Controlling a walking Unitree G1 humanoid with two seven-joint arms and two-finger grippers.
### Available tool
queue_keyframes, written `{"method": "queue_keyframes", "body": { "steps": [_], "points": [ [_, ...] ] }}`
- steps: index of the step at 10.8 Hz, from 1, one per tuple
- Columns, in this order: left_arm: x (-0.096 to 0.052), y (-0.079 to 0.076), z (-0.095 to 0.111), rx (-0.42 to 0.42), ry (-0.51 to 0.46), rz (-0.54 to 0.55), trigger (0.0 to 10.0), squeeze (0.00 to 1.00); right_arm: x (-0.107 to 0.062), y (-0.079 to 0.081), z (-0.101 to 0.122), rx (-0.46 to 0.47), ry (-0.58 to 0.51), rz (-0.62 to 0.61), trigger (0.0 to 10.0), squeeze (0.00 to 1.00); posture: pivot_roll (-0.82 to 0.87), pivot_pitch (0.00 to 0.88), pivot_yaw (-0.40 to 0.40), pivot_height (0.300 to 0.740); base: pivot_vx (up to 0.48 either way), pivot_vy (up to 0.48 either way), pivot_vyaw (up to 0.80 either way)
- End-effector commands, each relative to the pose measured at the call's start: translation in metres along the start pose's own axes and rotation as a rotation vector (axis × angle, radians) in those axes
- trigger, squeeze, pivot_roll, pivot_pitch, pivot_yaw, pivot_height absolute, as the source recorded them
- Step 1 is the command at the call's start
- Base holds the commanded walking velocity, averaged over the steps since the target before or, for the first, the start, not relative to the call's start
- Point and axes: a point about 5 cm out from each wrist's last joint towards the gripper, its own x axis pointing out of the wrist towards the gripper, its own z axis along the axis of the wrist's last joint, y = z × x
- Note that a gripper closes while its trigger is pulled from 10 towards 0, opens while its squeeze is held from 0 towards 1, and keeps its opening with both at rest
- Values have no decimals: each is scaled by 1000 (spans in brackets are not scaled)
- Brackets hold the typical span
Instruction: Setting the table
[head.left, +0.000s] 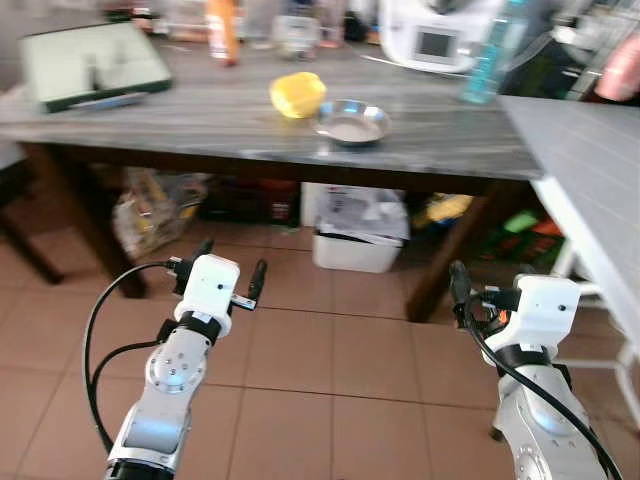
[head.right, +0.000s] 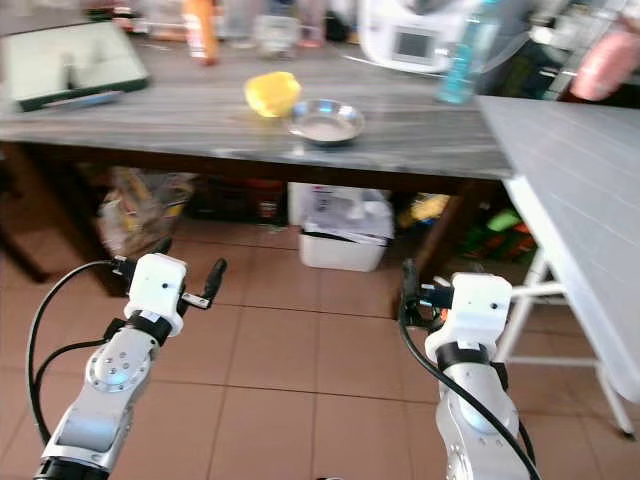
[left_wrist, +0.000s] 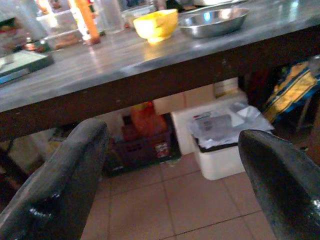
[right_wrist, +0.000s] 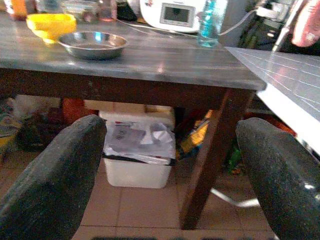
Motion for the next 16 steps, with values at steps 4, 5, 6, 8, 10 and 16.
{"method": "queue_keyframes", "body": {
  "steps": [4,5,6,8,10,16],
  "points": [
    [2,-2,1,-4,6,-18,10000,0,-1,1,0,-5,-9,-2,10000,482,126,130,-33,740,0,0,0],
    [3,-1,0,-4,9,-20,10000,0,0,0,1,-5,-12,-8,10000,482,126,127,-24,740,0,0,0],
    [4,-2,1,-3,9,-33,10000,0,2,0,2,-5,-18,-13,10000,478,122,124,-15,740,-292,0,0],
    [6,-4,1,-2,7,-46,10000,0,0,0,2,-1,-25,-27,10000,478,118,123,-10,740,-298,0,0],
    [8,-5,1,-2,8,-49,10000,0,-1,0,1,0,-26,-37,10000,478,114,120,-10,740,-302,0,0],
    [8,-9,4,-21,-22,-119,10000,0,3,0,2,-8,-32,-40,10000,478,124,120,-6,740,-96,0,0]
  ]
}}
